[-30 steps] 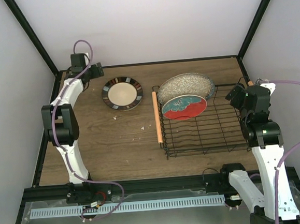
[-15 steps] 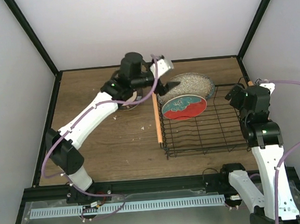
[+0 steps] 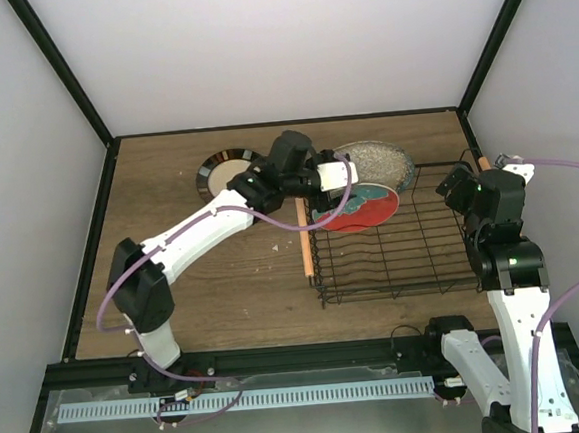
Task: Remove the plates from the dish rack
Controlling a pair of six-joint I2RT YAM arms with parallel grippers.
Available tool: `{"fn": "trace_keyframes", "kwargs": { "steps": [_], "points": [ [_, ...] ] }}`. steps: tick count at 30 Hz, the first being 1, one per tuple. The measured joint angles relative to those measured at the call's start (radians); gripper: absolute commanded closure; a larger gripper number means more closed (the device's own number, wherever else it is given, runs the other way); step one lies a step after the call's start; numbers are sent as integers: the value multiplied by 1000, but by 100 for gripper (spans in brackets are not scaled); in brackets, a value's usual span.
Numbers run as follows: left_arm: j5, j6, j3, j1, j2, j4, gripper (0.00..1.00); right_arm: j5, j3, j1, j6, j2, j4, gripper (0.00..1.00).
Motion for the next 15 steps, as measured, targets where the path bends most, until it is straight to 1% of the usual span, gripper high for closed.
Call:
{"fn": "trace_keyframes", "kwargs": {
  "steps": [7,12,15],
  "points": [
    [-55,35,20,-6,124,-16,36,5,0,0,-9,-13,-3,0],
    [-85,40,58,-6,194,-29,53,14,0,0,-16,-24,-8,0],
    [-103,42,84,-6,218,-33,69,17,0,0,-16,-24,-9,0]
  ]
}}
